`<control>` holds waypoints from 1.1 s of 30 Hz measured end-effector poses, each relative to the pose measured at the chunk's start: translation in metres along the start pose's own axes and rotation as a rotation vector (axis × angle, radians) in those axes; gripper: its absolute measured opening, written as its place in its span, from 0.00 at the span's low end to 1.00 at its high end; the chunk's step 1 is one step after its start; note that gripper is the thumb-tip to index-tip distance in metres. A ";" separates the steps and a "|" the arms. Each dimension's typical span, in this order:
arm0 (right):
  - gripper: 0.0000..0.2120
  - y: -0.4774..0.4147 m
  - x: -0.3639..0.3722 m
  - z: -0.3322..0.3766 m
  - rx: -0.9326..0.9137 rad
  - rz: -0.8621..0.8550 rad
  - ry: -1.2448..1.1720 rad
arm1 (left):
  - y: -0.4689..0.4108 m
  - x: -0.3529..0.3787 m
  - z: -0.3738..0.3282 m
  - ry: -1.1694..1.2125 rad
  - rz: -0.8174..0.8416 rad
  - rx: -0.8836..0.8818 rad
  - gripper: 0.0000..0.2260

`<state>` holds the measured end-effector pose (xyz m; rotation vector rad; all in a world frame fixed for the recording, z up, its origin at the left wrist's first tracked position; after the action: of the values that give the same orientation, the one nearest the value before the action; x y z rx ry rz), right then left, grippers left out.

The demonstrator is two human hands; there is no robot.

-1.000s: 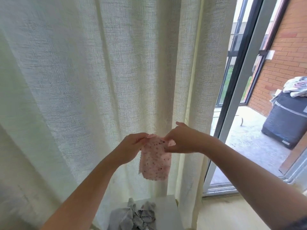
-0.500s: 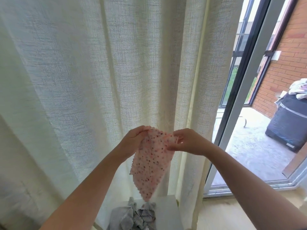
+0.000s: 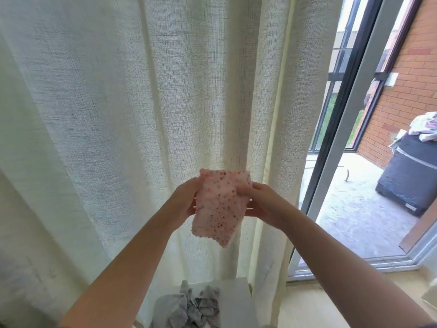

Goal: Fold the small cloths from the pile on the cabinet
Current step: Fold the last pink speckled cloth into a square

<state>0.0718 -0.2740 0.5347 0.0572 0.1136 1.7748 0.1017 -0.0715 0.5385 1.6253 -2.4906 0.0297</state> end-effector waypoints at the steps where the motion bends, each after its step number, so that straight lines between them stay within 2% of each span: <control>1: 0.10 -0.002 0.001 -0.002 0.058 -0.032 -0.089 | 0.001 0.002 0.009 0.035 0.065 -0.090 0.20; 2: 0.10 -0.005 0.000 -0.007 0.129 -0.074 -0.167 | 0.004 0.004 0.019 0.042 0.115 -0.176 0.20; 4: 0.12 -0.011 -0.005 -0.023 0.279 -0.112 -0.292 | 0.007 0.005 0.039 0.009 0.086 -0.299 0.21; 7: 0.27 -0.005 -0.011 -0.050 0.450 -0.018 -0.240 | 0.007 0.002 0.057 0.059 -0.024 -0.359 0.14; 9: 0.24 0.006 -0.010 -0.061 0.482 0.066 -0.203 | 0.007 0.002 0.060 0.085 -0.017 -0.378 0.13; 12: 0.15 0.014 -0.008 -0.065 0.405 0.099 -0.170 | 0.011 0.005 0.061 0.030 -0.015 -0.385 0.13; 15: 0.13 0.015 -0.009 -0.062 0.338 0.059 -0.054 | 0.016 0.007 0.055 -0.053 -0.032 -0.325 0.13; 17: 0.14 0.016 -0.011 -0.055 0.273 0.063 -0.016 | 0.021 0.007 0.045 -0.041 -0.008 -0.220 0.13; 19: 0.14 0.021 -0.015 -0.044 0.173 0.094 -0.081 | 0.028 0.009 0.030 -0.023 0.083 -0.084 0.13; 22: 0.09 0.031 -0.021 -0.024 -0.006 0.157 -0.180 | 0.039 0.009 0.009 -0.126 0.144 0.126 0.11; 23: 0.08 0.032 -0.023 -0.020 -0.048 0.184 -0.138 | 0.041 0.008 0.003 -0.171 0.144 0.179 0.15; 25: 0.15 0.033 -0.023 -0.013 -0.096 0.211 0.003 | 0.043 0.005 -0.005 -0.240 0.181 0.229 0.19; 28: 0.27 0.032 -0.023 -0.007 -0.140 0.195 0.201 | 0.042 0.006 -0.010 -0.325 0.262 0.250 0.12; 30: 0.29 0.031 -0.025 -0.007 -0.184 0.157 0.295 | 0.036 0.003 -0.005 -0.415 0.224 0.264 0.07; 31: 0.30 0.031 -0.026 -0.008 -0.205 0.131 0.355 | 0.031 -0.001 0.000 -0.470 0.194 0.265 0.09; 33: 0.29 0.030 -0.026 -0.013 -0.251 0.082 0.503 | 0.023 -0.003 0.012 -0.482 0.228 0.160 0.13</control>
<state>0.0464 -0.3064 0.5255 -0.5742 0.2513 1.8393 0.0804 -0.0604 0.5284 1.5417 -3.1020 -0.1572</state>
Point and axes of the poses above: each hand's wrist, its own y-axis away from the middle knuckle, its own x-axis out of the palm, z = x × y, the point moved 2 cm from there along -y, towards the middle knuckle, and after that the axes turned 6 degrees about y, right-handed, at the moved point
